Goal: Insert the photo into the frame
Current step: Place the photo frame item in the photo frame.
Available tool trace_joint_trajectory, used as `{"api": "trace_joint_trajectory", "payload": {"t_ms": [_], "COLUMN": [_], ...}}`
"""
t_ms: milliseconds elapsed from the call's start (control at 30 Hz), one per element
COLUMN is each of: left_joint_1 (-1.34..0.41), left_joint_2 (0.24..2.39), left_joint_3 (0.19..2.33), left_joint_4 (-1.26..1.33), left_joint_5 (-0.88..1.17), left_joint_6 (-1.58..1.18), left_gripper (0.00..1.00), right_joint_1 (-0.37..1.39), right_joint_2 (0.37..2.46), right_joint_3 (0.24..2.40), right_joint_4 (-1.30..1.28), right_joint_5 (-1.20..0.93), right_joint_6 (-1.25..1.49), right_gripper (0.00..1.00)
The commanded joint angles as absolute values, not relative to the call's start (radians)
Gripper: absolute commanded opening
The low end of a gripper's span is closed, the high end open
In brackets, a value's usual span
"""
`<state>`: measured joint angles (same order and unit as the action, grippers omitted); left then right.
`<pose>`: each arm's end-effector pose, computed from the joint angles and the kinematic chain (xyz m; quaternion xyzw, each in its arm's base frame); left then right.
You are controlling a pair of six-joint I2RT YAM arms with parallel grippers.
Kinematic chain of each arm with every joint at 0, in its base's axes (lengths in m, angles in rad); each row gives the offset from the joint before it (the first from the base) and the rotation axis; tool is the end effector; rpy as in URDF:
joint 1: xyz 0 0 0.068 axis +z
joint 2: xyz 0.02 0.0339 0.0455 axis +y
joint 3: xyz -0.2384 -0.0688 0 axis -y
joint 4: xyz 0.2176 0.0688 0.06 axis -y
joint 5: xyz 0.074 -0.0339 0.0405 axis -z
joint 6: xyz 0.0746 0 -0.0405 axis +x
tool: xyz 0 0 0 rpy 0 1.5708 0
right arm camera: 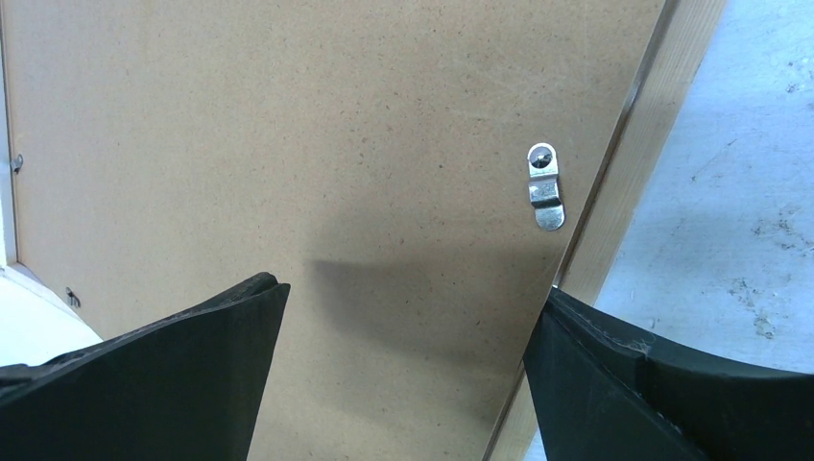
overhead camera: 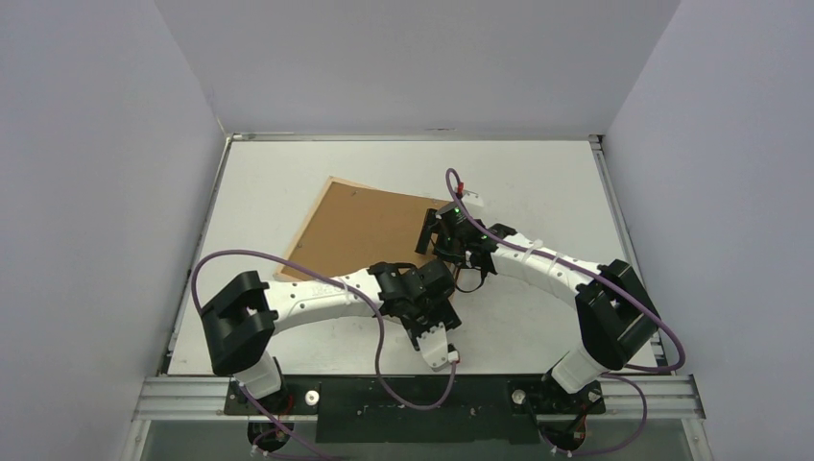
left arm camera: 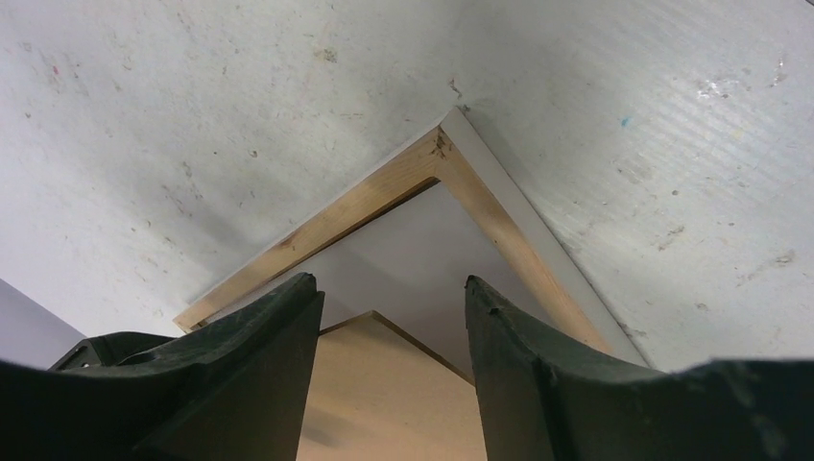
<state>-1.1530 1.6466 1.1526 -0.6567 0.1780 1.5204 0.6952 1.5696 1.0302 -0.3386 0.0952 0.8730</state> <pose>0.1170 -0.2962 0.1663 0.9519 0.2079 -0.0475 0.2201 0.2594 0.2072 0.1775 0.0995 0.9344 0.2078 0.2717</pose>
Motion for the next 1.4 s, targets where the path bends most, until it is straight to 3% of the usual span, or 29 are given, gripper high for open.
{"api": "trace_joint_trajectory", "payload": {"t_ms": [0,767,1133,1367], "left_joint_1": [-1.167,-1.167,-1.157,-1.011], "left_joint_2": [1.653,1.647,1.624,1.607], "left_joint_3": [1.19,1.158,1.17,1.344], "left_joint_4": [-0.635,-0.647,-0.658,-0.74], "left_joint_5": [0.11,0.077,0.094,0.177], "left_joint_6": [1.467,1.416,1.351,1.099], "left_gripper": [0.54,0.5,0.65,0.7], "right_joint_1": [0.706,0.628,0.529,0.508], "right_joint_2": [1.568,1.465,1.391,1.418], "right_joint_3": [1.041,0.946,0.925,0.998], "right_joint_4": [-0.272,-0.327,-0.353,-0.375], "right_joint_5": [0.087,0.109,0.099,0.133], "right_joint_6": [0.879,0.851,0.807,0.768], "right_gripper": [0.9,0.9,0.9,0.9]}}
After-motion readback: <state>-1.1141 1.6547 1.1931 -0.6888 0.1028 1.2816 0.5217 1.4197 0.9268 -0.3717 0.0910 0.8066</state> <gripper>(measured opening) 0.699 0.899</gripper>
